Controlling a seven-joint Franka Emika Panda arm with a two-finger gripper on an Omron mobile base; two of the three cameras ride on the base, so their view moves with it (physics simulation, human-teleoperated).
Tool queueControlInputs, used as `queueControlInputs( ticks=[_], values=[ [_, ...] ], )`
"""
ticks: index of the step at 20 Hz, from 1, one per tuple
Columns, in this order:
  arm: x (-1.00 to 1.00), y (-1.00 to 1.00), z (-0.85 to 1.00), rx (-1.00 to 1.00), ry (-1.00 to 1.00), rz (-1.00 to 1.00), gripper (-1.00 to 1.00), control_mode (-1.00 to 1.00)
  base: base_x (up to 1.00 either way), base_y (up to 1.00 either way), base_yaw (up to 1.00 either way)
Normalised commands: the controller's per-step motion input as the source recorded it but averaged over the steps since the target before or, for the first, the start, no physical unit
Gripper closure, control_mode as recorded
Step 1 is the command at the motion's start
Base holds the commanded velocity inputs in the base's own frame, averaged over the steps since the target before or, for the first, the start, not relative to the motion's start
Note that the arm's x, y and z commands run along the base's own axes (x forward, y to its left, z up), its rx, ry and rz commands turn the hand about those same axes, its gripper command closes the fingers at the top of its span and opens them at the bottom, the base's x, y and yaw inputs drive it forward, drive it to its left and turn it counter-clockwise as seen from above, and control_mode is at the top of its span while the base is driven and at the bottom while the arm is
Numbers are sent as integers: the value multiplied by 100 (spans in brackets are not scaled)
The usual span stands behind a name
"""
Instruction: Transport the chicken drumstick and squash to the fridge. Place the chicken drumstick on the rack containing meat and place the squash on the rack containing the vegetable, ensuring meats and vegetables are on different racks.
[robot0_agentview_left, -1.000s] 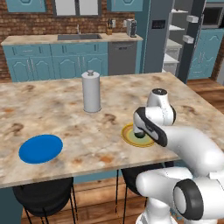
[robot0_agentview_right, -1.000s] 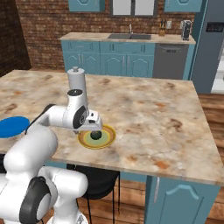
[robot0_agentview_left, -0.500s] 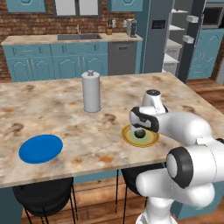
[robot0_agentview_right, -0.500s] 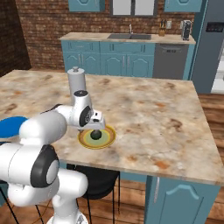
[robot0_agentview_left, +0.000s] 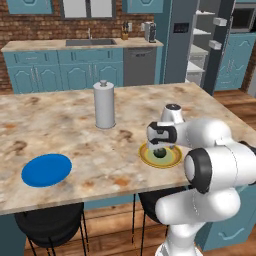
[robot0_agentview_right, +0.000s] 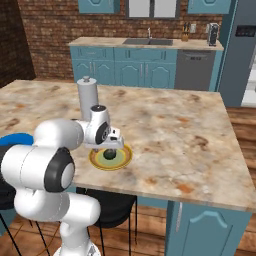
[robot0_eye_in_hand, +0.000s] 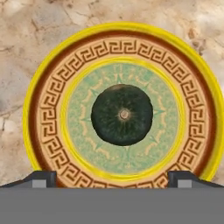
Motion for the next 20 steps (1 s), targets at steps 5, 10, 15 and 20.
queueControlInputs(
  ticks=[5, 10, 15, 20],
  values=[
    [16, -2, -25, 1, 2, 0, -100, -100, 0, 0, 0],
    [21, 0, -19, 0, 1, 0, -100, -100, 0, 0, 0],
    [15, 0, -22, 0, 4, 0, -100, -100, 0, 0, 0],
    [10, 0, -15, 0, 3, 0, -100, -100, 0, 0, 0]
  ],
)
